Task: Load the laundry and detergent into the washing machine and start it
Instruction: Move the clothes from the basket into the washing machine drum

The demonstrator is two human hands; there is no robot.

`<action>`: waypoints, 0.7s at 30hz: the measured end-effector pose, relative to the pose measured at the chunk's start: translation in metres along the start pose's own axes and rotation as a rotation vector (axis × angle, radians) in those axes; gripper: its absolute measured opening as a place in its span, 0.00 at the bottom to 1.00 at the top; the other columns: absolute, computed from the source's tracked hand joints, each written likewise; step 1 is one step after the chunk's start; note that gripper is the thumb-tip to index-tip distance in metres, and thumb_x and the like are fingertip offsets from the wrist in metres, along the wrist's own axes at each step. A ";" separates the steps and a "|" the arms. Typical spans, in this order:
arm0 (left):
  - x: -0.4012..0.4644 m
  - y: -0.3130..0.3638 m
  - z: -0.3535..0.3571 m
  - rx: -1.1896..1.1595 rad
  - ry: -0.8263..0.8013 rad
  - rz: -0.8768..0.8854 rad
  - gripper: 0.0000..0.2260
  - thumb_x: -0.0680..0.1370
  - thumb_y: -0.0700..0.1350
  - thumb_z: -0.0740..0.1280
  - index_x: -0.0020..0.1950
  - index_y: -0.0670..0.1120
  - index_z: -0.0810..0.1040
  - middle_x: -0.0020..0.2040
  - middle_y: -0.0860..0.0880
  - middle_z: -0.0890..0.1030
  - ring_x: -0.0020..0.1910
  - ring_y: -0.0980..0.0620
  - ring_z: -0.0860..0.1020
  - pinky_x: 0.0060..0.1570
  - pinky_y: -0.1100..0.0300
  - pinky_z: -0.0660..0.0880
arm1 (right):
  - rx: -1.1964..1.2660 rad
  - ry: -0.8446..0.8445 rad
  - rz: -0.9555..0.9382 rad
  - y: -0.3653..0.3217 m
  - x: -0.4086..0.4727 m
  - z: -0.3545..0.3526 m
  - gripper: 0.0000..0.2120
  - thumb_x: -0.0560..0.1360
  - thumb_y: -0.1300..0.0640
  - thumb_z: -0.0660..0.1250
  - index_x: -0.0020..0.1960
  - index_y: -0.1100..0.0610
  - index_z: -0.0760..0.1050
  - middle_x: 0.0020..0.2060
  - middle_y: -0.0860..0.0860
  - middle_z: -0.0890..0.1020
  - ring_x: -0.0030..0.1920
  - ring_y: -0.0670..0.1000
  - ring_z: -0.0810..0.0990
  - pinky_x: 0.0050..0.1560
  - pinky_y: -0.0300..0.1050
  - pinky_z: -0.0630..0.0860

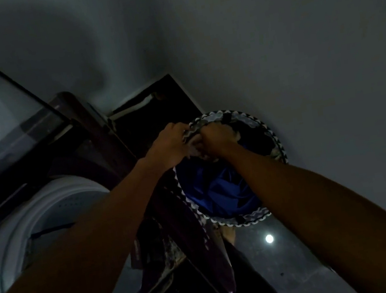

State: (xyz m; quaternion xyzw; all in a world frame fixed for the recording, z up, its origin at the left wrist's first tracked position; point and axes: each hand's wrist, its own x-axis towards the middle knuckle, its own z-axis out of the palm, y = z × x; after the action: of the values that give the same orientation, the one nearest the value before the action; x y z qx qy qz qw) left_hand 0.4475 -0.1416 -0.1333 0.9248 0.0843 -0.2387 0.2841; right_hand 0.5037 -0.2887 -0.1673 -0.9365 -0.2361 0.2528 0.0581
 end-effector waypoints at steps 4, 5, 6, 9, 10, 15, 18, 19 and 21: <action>-0.011 0.016 -0.012 -0.029 -0.012 0.086 0.22 0.71 0.50 0.70 0.63 0.46 0.74 0.60 0.45 0.76 0.58 0.45 0.74 0.59 0.48 0.74 | 0.223 0.167 0.053 -0.007 -0.017 -0.038 0.14 0.73 0.47 0.63 0.42 0.57 0.80 0.43 0.54 0.83 0.44 0.56 0.81 0.40 0.43 0.72; -0.011 0.020 -0.012 -0.026 -0.013 0.111 0.23 0.71 0.47 0.73 0.64 0.44 0.74 0.61 0.45 0.76 0.59 0.44 0.74 0.59 0.48 0.74 | 0.284 0.186 0.075 -0.008 -0.022 -0.049 0.13 0.73 0.49 0.64 0.35 0.56 0.77 0.37 0.53 0.80 0.40 0.55 0.79 0.36 0.42 0.70; -0.015 0.025 -0.015 -0.039 -0.015 0.117 0.27 0.69 0.45 0.75 0.66 0.42 0.73 0.62 0.44 0.76 0.60 0.44 0.74 0.59 0.50 0.74 | 0.324 0.219 0.077 -0.010 -0.027 -0.060 0.15 0.73 0.50 0.64 0.29 0.53 0.71 0.32 0.51 0.76 0.37 0.53 0.77 0.35 0.41 0.67; -0.025 0.039 -0.020 -0.215 -0.004 0.125 0.36 0.67 0.43 0.78 0.71 0.42 0.67 0.62 0.44 0.76 0.59 0.47 0.77 0.53 0.56 0.77 | 0.395 0.301 0.053 -0.018 -0.041 -0.091 0.20 0.73 0.55 0.65 0.25 0.49 0.60 0.26 0.46 0.67 0.33 0.50 0.71 0.34 0.41 0.64; -0.029 0.044 -0.022 -0.290 -0.005 0.113 0.37 0.67 0.42 0.78 0.72 0.43 0.65 0.61 0.45 0.78 0.56 0.48 0.78 0.47 0.59 0.77 | 0.433 0.331 0.042 -0.021 -0.045 -0.101 0.21 0.72 0.56 0.64 0.25 0.50 0.60 0.25 0.46 0.67 0.32 0.50 0.71 0.33 0.41 0.64; -0.045 0.060 -0.030 -0.523 0.045 0.048 0.40 0.67 0.46 0.79 0.74 0.51 0.63 0.62 0.57 0.74 0.60 0.57 0.74 0.57 0.62 0.71 | 0.634 0.510 -0.020 -0.033 -0.067 -0.148 0.20 0.69 0.61 0.62 0.22 0.52 0.58 0.22 0.49 0.67 0.25 0.49 0.67 0.26 0.43 0.62; -0.054 0.067 -0.037 -0.677 0.084 -0.040 0.27 0.71 0.47 0.76 0.68 0.52 0.73 0.58 0.53 0.80 0.55 0.54 0.79 0.53 0.60 0.77 | 0.661 0.595 -0.064 -0.039 -0.082 -0.178 0.20 0.68 0.63 0.62 0.22 0.52 0.57 0.21 0.48 0.65 0.24 0.49 0.65 0.25 0.41 0.59; -0.058 0.070 -0.042 -0.716 0.107 -0.064 0.20 0.73 0.47 0.73 0.64 0.50 0.76 0.56 0.51 0.82 0.53 0.53 0.80 0.50 0.59 0.79 | 0.660 0.607 -0.077 -0.040 -0.087 -0.187 0.20 0.68 0.63 0.62 0.23 0.52 0.57 0.21 0.47 0.64 0.23 0.48 0.64 0.25 0.40 0.58; -0.062 0.074 -0.050 -0.766 0.171 -0.054 0.10 0.77 0.45 0.68 0.57 0.45 0.80 0.52 0.47 0.83 0.50 0.49 0.82 0.48 0.54 0.81 | 0.690 0.605 -0.084 -0.038 -0.094 -0.196 0.20 0.67 0.64 0.63 0.23 0.51 0.57 0.21 0.45 0.62 0.21 0.43 0.61 0.23 0.39 0.57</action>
State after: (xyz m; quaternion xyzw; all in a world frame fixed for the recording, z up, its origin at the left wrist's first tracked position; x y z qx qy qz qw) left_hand 0.4345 -0.1754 -0.0312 0.7658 0.2151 -0.1193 0.5942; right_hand 0.5148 -0.2975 0.0532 -0.8836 -0.1483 0.0295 0.4430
